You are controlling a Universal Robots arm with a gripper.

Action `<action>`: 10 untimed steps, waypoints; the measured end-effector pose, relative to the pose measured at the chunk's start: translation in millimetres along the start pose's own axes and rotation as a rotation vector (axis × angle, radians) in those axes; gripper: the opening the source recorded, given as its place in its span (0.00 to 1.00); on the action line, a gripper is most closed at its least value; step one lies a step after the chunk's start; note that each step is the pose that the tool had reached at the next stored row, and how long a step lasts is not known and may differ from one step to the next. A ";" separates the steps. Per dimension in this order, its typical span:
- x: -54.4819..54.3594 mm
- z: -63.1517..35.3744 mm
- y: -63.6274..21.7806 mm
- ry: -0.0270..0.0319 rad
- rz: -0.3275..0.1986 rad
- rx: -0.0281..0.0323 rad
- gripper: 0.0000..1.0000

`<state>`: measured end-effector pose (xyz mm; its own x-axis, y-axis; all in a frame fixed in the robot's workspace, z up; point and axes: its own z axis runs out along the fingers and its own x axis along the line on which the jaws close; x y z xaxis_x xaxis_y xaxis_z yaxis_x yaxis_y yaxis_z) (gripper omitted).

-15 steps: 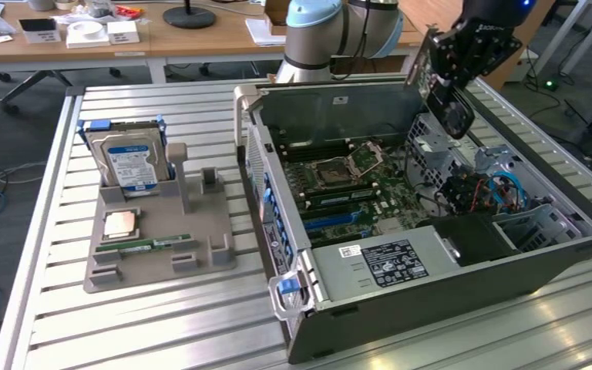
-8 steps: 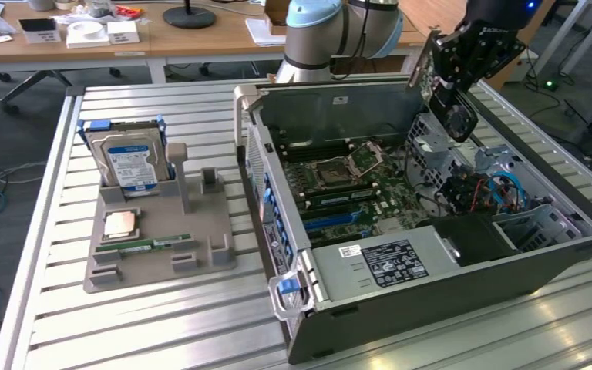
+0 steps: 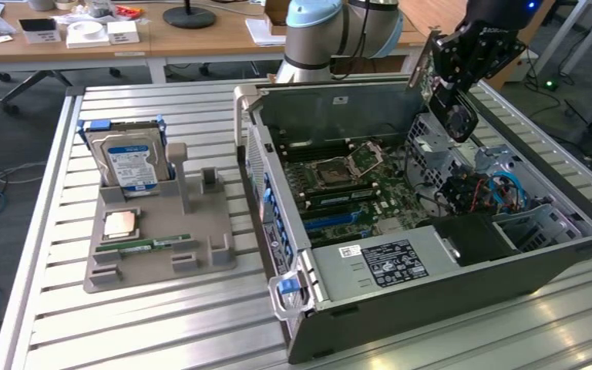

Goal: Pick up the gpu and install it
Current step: 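Insert the gpu into the slot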

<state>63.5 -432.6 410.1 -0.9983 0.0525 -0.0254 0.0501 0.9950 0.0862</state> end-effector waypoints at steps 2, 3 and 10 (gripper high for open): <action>0.0 0.0 0.0 0.0000 0.000 0.0000 0.26; 0.0 0.0 0.0 0.0000 0.000 -0.0001 0.26; 0.4 0.0 0.0 0.0014 -0.016 -0.0004 0.26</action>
<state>63.1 -432.6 410.1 -0.9990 0.0363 -0.0254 0.0340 0.9957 0.0862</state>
